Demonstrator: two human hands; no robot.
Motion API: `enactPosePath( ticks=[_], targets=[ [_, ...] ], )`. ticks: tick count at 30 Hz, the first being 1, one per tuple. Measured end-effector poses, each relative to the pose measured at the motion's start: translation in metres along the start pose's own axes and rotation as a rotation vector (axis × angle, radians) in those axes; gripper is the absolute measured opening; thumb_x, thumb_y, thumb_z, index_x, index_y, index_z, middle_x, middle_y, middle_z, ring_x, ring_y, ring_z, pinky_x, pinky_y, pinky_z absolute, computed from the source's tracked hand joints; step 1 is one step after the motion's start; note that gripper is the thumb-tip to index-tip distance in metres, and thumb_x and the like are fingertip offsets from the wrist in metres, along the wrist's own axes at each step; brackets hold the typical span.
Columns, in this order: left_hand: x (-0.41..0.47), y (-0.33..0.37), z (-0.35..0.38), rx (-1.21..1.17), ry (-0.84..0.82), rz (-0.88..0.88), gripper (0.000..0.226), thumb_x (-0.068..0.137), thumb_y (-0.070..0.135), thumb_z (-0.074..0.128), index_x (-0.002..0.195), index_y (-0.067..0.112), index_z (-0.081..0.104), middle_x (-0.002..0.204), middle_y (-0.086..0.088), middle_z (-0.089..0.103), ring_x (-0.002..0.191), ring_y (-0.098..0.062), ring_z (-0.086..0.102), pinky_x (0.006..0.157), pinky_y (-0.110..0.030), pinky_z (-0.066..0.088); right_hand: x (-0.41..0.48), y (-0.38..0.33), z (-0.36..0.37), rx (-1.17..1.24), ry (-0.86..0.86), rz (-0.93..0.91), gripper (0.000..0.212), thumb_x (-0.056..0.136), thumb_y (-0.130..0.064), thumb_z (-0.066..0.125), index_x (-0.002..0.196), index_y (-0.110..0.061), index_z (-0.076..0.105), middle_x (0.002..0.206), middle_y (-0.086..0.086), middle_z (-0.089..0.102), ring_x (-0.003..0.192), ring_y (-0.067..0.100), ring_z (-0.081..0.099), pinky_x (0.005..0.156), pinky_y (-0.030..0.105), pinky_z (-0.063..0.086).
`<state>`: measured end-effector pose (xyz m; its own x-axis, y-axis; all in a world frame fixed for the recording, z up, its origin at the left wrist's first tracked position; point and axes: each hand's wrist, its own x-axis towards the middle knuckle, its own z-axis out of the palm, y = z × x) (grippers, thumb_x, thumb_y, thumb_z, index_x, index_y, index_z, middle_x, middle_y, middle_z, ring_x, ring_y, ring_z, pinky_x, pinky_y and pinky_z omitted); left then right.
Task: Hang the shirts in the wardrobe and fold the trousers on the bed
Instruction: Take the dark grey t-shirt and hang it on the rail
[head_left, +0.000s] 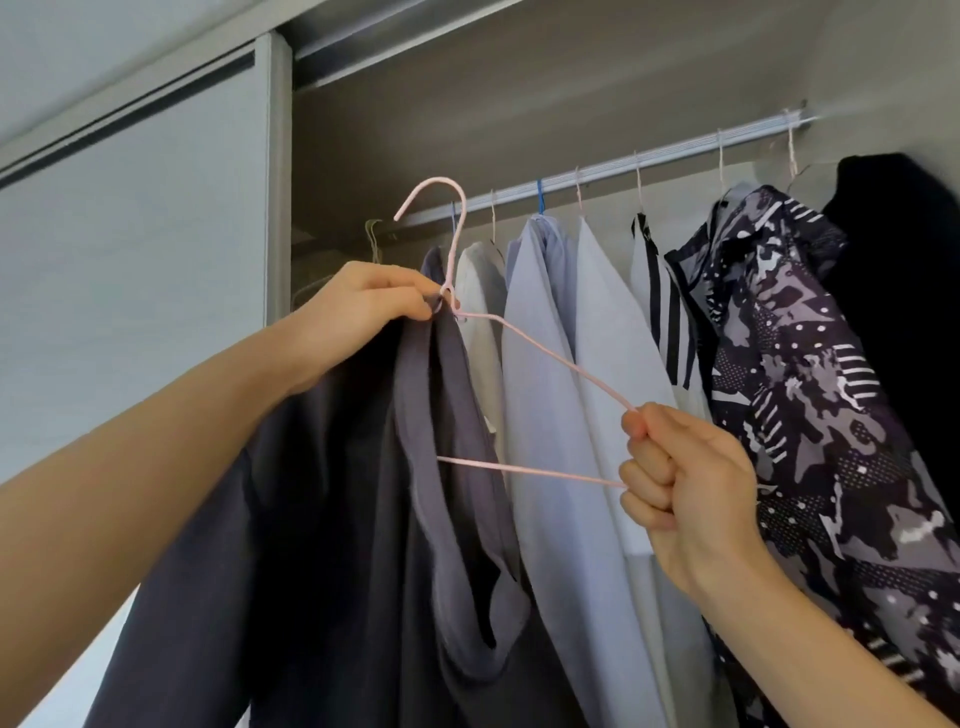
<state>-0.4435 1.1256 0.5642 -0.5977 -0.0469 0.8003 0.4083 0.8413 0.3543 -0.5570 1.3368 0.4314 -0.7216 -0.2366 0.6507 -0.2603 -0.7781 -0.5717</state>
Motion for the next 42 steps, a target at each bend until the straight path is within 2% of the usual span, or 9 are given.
enactPosePath(
  ticks=[8,12,15,19,22,30,33,37,42],
  targets=[
    [0.004,-0.011,0.003,0.295,0.088,0.156,0.034,0.1,0.034,0.049,0.075,0.026,0.071,0.072,-0.003,0.063,0.067,-0.012,0.056,0.072,-0.029,0.043,0.002,0.009,0.002,-0.167,-0.033,-0.018,0.029,0.099,-0.009,0.044,0.072,-0.004,0.056,0.048,-0.006,0.02,0.038,0.005,0.016,0.039,0.009,0.012],
    [0.006,-0.02,-0.005,0.321,0.178,0.064,0.045,0.096,0.042,0.054,0.065,0.011,0.068,0.064,-0.015,0.056,0.057,-0.018,0.049,0.063,-0.026,0.039,0.009,0.011,0.0,-0.457,-0.056,-0.114,0.029,0.094,0.003,0.047,0.085,-0.01,0.071,0.062,0.004,0.052,0.059,0.015,0.056,0.035,0.02,0.035],
    [0.004,-0.028,-0.014,0.351,0.267,0.022,0.045,0.095,0.045,0.054,0.066,0.015,0.069,0.067,-0.015,0.061,0.067,-0.029,0.057,0.067,-0.033,0.042,0.01,0.02,-0.002,-0.679,-0.013,-0.293,0.039,0.09,0.007,0.052,0.1,-0.027,0.069,0.099,-0.006,0.059,0.094,0.011,0.059,0.059,0.027,0.054],
    [-0.001,-0.034,-0.02,0.446,0.344,-0.014,0.049,0.093,0.051,0.054,0.062,0.016,0.065,0.062,-0.01,0.058,0.064,-0.023,0.056,0.062,-0.028,0.041,-0.003,0.029,0.007,-1.028,-0.005,-0.67,0.036,0.085,0.0,0.055,0.105,-0.029,0.062,0.109,-0.015,0.048,0.108,0.005,0.048,0.088,0.018,0.04],
    [-0.002,-0.037,-0.02,0.508,0.386,-0.01,0.051,0.092,0.055,0.054,0.058,0.018,0.062,0.06,-0.008,0.057,0.062,-0.023,0.054,0.062,-0.029,0.041,-0.012,0.042,0.024,-1.019,-0.215,-0.714,0.027,0.085,-0.004,0.049,0.094,-0.024,0.065,0.098,-0.013,0.057,0.098,0.007,0.053,0.082,0.013,0.04],
    [-0.005,-0.038,-0.019,0.496,0.418,0.03,0.049,0.093,0.05,0.054,0.061,0.016,0.065,0.058,-0.005,0.056,0.06,-0.018,0.054,0.061,-0.025,0.039,-0.014,0.1,0.055,-0.991,-0.62,-0.12,0.04,0.092,-0.021,0.058,0.13,-0.026,0.048,0.117,-0.016,0.06,0.1,-0.001,0.06,0.087,0.017,0.049],
    [-0.007,-0.039,-0.023,0.47,0.434,0.027,0.047,0.094,0.047,0.056,0.061,0.015,0.065,0.056,-0.004,0.054,0.058,-0.016,0.052,0.06,-0.022,0.036,-0.012,0.105,0.057,-1.034,-0.796,0.009,0.041,0.085,-0.032,0.066,0.123,-0.033,0.051,0.105,-0.017,0.061,0.095,-0.003,0.057,0.089,0.019,0.047],
    [-0.011,-0.04,-0.029,0.47,0.455,-0.003,0.044,0.094,0.046,0.057,0.065,0.015,0.069,0.06,-0.005,0.058,0.061,-0.018,0.055,0.06,-0.021,0.037,-0.015,0.099,0.05,-1.225,-1.041,-0.003,0.021,0.084,-0.04,0.068,0.076,-0.034,0.049,0.09,-0.006,0.047,0.097,0.011,0.045,0.091,0.027,0.04],
    [-0.022,-0.048,-0.042,0.53,0.497,-0.014,0.042,0.093,0.043,0.058,0.059,0.019,0.065,0.054,-0.002,0.055,0.055,-0.017,0.05,0.055,-0.021,0.033,0.0,0.087,0.028,-1.665,-1.077,-0.501,0.031,0.086,-0.049,0.057,0.08,-0.024,0.04,0.089,-0.008,0.046,0.1,0.018,0.032,0.086,0.041,0.029]
  ],
)
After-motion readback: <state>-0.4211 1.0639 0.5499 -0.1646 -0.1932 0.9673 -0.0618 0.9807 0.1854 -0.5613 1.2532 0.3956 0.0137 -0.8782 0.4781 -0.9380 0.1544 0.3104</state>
